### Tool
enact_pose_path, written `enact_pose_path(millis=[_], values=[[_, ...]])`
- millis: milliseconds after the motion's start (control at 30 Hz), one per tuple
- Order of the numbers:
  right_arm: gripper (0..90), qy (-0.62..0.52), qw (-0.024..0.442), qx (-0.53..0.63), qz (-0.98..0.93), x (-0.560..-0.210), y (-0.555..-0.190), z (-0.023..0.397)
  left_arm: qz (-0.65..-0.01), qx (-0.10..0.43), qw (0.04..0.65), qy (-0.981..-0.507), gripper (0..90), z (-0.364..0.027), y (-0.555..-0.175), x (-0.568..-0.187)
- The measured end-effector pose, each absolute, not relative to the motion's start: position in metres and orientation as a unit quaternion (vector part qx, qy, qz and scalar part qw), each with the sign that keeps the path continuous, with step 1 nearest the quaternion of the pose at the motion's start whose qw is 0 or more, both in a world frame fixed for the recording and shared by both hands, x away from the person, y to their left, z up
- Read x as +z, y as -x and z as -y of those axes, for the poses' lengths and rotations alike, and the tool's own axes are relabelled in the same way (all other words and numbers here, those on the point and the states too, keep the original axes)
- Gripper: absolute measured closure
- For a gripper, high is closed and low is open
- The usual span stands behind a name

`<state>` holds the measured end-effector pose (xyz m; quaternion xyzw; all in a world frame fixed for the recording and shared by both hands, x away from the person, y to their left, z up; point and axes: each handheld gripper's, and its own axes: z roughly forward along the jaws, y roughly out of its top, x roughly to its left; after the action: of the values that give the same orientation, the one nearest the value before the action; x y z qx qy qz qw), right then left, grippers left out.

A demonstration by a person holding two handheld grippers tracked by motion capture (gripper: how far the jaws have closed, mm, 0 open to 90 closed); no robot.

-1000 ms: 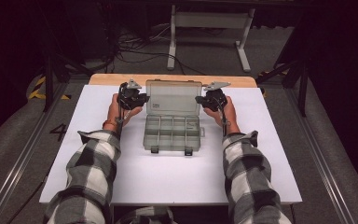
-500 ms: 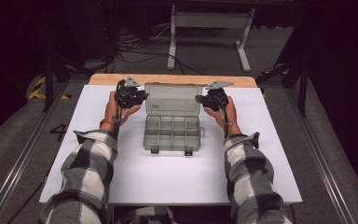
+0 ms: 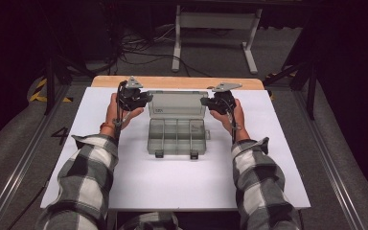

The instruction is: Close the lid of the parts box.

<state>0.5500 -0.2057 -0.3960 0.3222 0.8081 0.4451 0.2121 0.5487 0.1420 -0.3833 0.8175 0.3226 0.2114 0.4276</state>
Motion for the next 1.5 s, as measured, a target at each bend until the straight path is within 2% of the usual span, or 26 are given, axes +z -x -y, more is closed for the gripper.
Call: enact_pose_path(millis=[100,600,1500], values=[[87.3,-0.32,0.212,0.443,-0.81,-0.394,-0.548,0.206,-0.316,0.209,0.43,-0.819,75.4,-0.142,-0.546,-0.38],[87.7,-0.307,0.2,0.443,-0.818,-0.384,-0.539,0.205,-0.283,0.198,0.427,-0.836,88.6,-0.14,-0.531,-0.37],[89.0,-0.283,0.188,0.441,-0.831,-0.371,-0.515,0.206,-0.236,0.202,0.403,-0.861,88.6,-0.138,-0.504,-0.366]])
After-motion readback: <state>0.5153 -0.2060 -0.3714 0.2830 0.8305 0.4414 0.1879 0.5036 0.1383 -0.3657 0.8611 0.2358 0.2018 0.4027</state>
